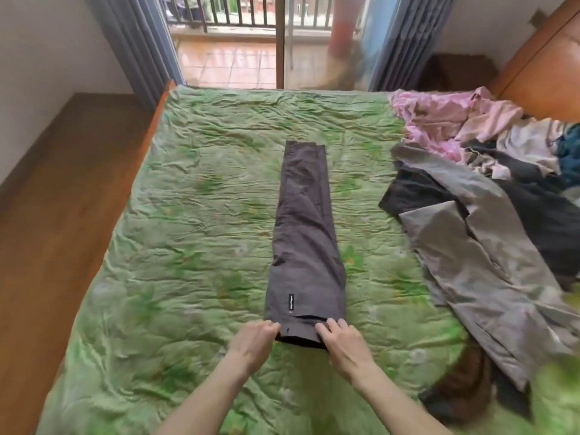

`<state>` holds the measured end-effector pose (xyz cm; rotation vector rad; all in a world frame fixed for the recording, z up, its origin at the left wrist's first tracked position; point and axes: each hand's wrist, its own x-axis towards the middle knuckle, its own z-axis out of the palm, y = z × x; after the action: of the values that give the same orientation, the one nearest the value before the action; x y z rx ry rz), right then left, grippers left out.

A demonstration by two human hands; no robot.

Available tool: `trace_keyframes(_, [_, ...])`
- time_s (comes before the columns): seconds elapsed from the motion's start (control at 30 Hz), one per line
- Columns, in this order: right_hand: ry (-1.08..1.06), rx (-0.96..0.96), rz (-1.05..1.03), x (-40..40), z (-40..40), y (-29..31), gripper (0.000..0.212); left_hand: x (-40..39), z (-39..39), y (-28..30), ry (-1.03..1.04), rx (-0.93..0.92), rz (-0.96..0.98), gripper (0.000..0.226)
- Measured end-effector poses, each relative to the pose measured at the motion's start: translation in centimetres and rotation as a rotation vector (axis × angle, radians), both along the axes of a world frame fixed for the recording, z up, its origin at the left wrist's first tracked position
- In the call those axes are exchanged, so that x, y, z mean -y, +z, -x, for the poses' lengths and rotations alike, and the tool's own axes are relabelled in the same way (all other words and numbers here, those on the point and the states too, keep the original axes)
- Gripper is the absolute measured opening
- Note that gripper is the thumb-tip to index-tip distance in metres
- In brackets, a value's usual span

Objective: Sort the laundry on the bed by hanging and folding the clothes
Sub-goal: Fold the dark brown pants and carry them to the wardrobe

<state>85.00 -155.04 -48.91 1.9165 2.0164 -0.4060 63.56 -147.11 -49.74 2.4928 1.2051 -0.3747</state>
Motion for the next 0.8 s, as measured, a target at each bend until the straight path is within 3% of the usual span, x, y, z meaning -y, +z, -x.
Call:
trace_keyframes(0.17, [0.053,0.032,0.043,3.4,1.6,-3.3,0.026,3.8,0.9,-4.0,-0.064,-0.034,0.034,0.037])
trace_keyframes(0.23, [0.067,0.032,0.09,5.0,2.4,-5.5,0.038,4.9,1.4,-6.1,-0.091,-0.063,0.042,0.047])
trace_keyframes(0.37, [0.032,0.069,0.131,8.0,3.0,-9.8,0.069,7.8,2.0,-10.3,-0.144,-0.161,0.147,0.039])
trace_keyframes(0.53, [0.049,0.01,0.213,10.8,2.6,-13.9,0.083,9.6,1.8,-14.3,-0.217,-0.215,0.251,0.039])
trace_keyframes(0.73, [-0.018,-0.177,-0.032,9.6,0.7,-17.2,0.037,8.3,0.2,-16.3,-0.079,-0.125,0.212,0.029])
trace_keyframes(0.8, [-0.056,-0.241,-0.164,7.7,-0.1,-18.9,0.04,7.0,-0.6,-16.5,-0.028,-0.003,0.114,0.032])
